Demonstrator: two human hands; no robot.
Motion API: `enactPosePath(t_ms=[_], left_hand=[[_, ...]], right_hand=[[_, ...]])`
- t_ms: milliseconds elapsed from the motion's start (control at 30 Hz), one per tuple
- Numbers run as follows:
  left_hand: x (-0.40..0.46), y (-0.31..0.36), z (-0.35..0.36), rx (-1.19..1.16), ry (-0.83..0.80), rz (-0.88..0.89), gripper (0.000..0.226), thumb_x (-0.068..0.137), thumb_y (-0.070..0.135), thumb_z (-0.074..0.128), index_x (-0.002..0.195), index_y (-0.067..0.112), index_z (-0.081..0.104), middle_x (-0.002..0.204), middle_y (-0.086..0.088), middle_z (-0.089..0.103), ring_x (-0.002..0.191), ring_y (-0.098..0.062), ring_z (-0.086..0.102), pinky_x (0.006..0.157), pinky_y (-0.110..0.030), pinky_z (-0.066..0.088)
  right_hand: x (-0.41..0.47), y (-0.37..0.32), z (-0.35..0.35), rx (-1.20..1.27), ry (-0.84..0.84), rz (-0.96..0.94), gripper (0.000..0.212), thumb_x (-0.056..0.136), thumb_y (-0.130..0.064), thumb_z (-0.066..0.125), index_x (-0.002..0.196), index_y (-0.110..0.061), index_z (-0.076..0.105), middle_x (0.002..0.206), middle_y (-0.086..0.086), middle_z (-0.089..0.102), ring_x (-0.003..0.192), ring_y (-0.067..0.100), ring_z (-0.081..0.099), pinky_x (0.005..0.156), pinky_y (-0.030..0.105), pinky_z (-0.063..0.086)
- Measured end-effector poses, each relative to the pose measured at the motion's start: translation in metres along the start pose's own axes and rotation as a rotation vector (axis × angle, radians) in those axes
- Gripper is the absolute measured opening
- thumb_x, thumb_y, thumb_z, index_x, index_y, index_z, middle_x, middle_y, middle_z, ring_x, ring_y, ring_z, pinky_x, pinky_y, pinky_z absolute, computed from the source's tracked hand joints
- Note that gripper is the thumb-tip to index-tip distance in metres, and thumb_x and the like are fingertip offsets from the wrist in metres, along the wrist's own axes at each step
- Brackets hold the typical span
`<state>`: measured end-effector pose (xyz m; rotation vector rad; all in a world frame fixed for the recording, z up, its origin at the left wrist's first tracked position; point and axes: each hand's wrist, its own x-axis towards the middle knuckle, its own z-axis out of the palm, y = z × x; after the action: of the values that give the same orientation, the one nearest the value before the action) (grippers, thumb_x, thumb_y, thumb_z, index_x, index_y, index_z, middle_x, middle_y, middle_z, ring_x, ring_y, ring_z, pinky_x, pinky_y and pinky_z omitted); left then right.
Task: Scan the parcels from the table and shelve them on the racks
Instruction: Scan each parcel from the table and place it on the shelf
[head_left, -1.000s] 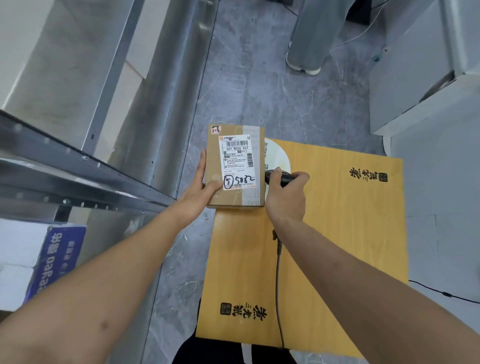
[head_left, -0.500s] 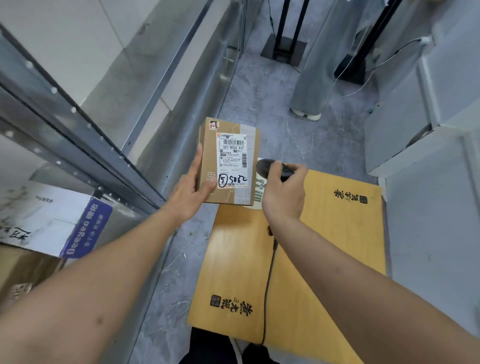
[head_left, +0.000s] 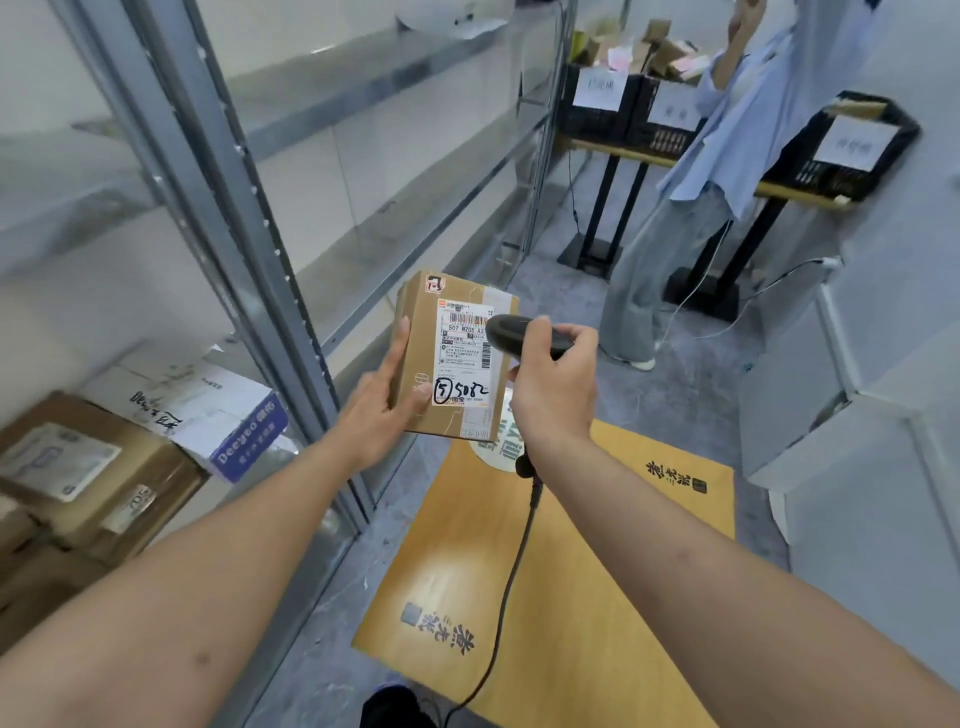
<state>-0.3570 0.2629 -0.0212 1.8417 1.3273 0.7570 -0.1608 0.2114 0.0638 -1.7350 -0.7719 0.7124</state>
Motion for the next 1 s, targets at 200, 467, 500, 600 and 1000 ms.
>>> enactPosePath(t_ms=[200,467,500,600,1000], left_hand=[[-0.040,0.027,-0.015,-0.013,0.061,0.046,0.084,0.105,0.050,0.055,0.157,0.063,-0.010,0.156,0.007,0.051,0.135,-0.019,0.056,0.118,-0.056,0.042],[-0.079,0.033,-0.043,-0.159,0.191,0.004,0.082,0.099,0.063,0.056,0.153,0.071,-0.006,0.152,0.025,0.047,0.139,-0.014,0.053,0.119,-0.052,0.040],[-0.085,0.031,-0.047,-0.181,0.206,-0.003,0.083,0.096,0.066,0.056,0.153,0.071,-0.005,0.153,0.023,0.048,0.140,-0.014,0.052,0.120,-0.053,0.040],[-0.104,0.028,-0.064,-0.198,0.235,-0.025,0.081,0.100,0.060,0.056,0.153,0.070,-0.004,0.153,0.021,0.050,0.139,-0.008,0.052,0.121,-0.047,0.040],[-0.180,-0.024,-0.145,-0.279,0.409,-0.183,0.080,0.102,0.053,0.056,0.154,0.070,-0.003,0.159,0.024,0.043,0.146,-0.006,0.044,0.126,-0.051,0.030]], right_hand=[[-0.028,-0.015,-0.016,0.022,-0.046,-0.061,0.032,0.094,-0.065,0.042,0.105,-0.036,0.048,0.099,-0.009,0.070,0.089,0.020,0.071,0.083,0.055,0.060],[-0.042,-0.023,-0.011,-0.109,-0.080,-0.129,0.035,0.106,-0.056,0.041,0.118,-0.023,0.043,0.092,-0.007,0.065,0.080,0.014,0.061,0.062,0.035,0.039],[-0.044,-0.022,-0.004,-0.127,-0.084,-0.116,0.036,0.107,-0.056,0.040,0.118,-0.022,0.042,0.092,-0.007,0.064,0.079,0.015,0.061,0.063,0.036,0.040],[-0.053,-0.018,0.021,-0.187,-0.117,-0.111,0.040,0.107,-0.058,0.038,0.121,-0.021,0.039,0.091,-0.007,0.063,0.081,0.022,0.063,0.074,0.043,0.050],[-0.139,-0.035,0.130,-0.291,-0.318,-0.142,0.036,0.106,-0.057,0.041,0.117,-0.023,0.034,0.091,-0.004,0.060,0.090,0.029,0.061,0.081,0.044,0.049]])
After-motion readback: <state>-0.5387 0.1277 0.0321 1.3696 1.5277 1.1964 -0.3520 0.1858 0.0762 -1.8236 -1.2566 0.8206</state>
